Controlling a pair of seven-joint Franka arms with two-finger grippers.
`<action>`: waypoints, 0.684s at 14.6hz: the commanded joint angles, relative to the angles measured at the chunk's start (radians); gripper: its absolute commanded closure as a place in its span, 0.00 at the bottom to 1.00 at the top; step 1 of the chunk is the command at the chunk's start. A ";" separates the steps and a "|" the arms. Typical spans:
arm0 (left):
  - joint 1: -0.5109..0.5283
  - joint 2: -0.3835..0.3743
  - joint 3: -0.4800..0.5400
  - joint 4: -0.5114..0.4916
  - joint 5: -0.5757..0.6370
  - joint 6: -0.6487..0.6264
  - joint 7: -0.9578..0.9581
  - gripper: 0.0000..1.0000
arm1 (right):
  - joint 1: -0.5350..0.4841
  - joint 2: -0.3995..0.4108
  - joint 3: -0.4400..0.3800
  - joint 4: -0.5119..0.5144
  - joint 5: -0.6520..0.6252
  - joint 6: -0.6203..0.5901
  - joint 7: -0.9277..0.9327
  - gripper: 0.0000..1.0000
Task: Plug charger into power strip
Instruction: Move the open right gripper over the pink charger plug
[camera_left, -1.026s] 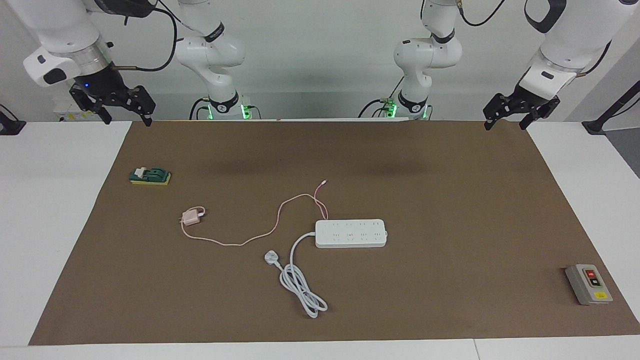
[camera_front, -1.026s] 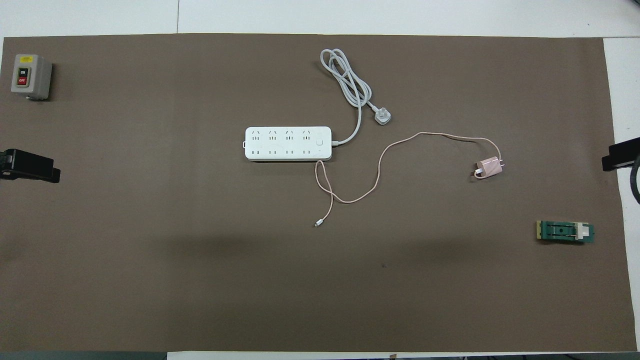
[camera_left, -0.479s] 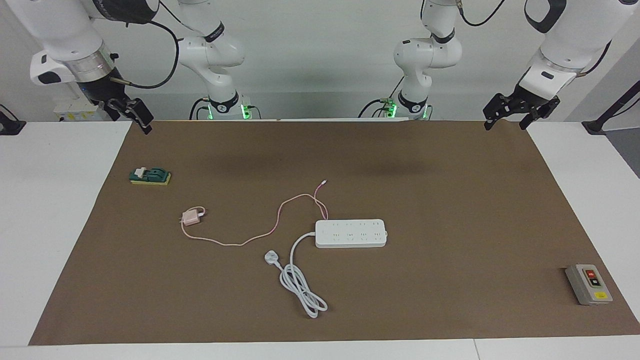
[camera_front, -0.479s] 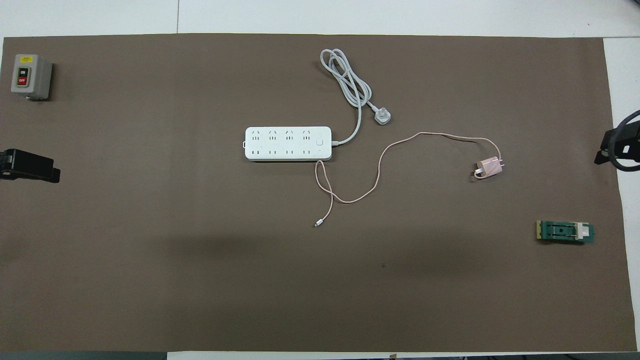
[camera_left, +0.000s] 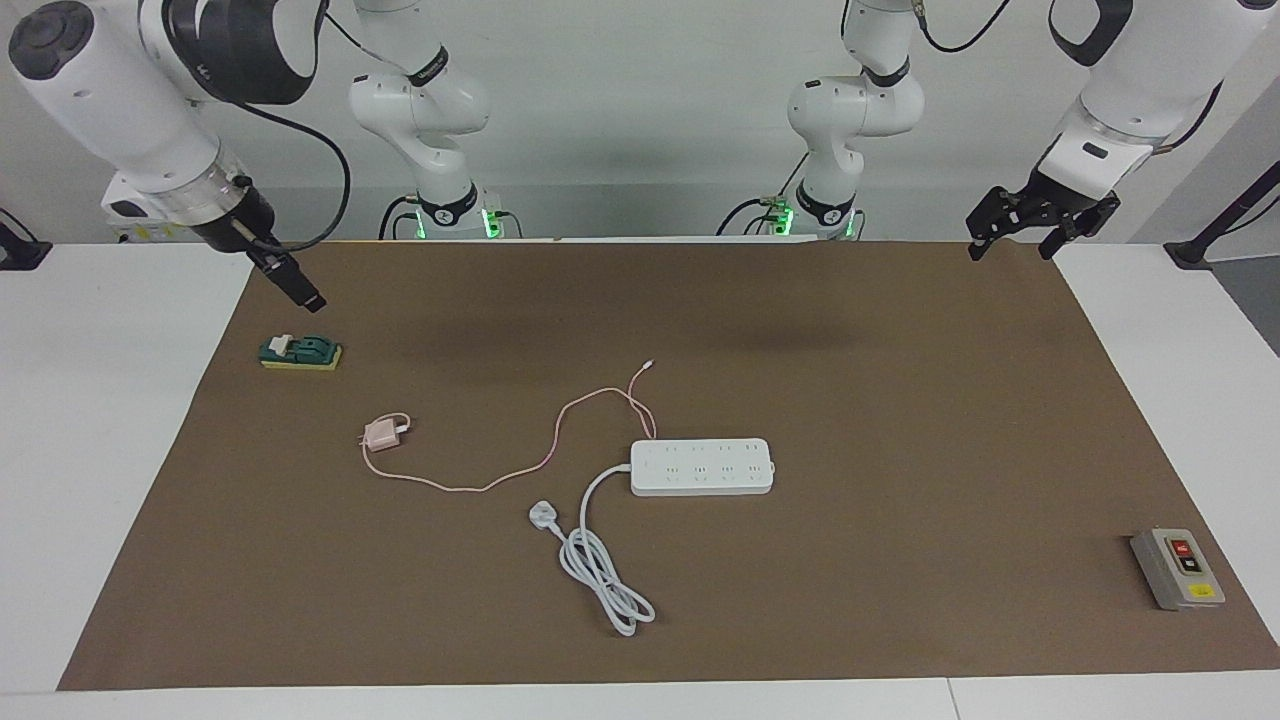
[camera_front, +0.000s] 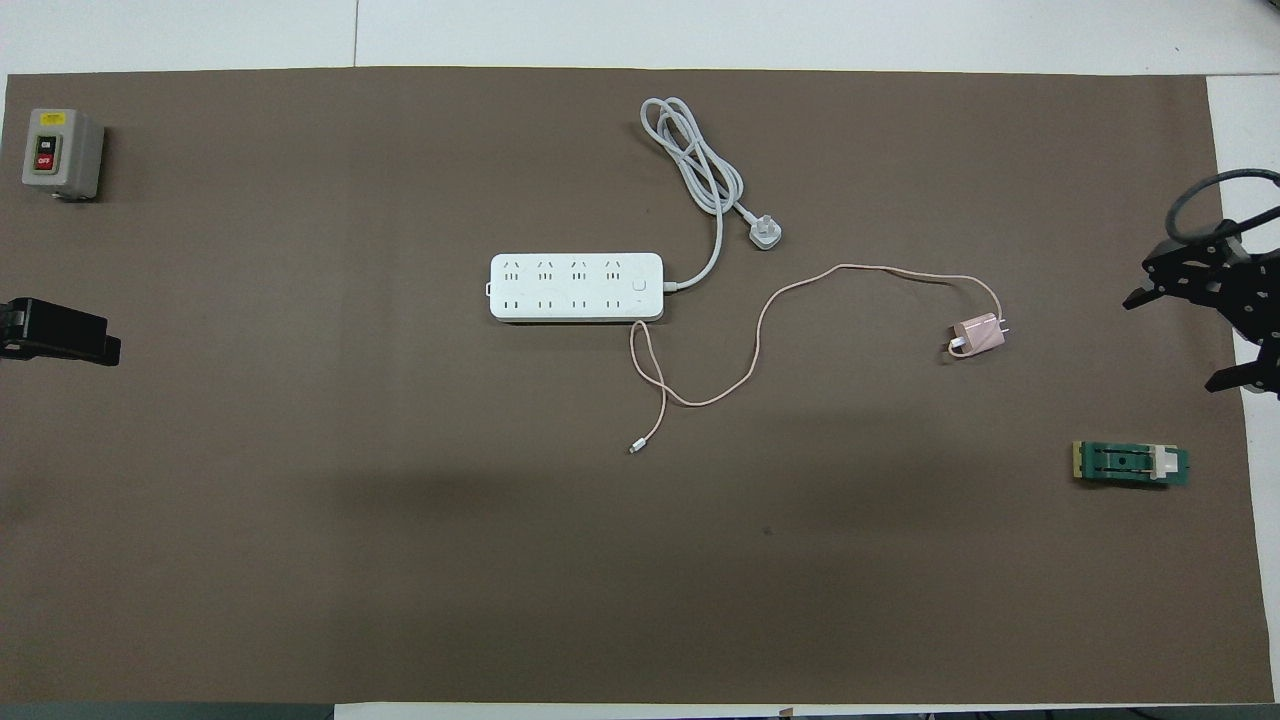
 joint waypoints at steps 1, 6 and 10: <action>-0.004 -0.026 0.006 -0.025 -0.010 -0.004 0.000 0.00 | -0.037 0.056 0.001 -0.004 0.093 0.056 0.097 0.00; -0.006 -0.026 0.006 -0.025 -0.010 -0.004 0.000 0.00 | -0.052 0.154 0.000 -0.006 0.163 0.127 0.226 0.00; -0.006 -0.026 0.006 -0.025 -0.010 -0.004 0.000 0.00 | -0.088 0.223 0.000 -0.007 0.223 0.167 0.248 0.00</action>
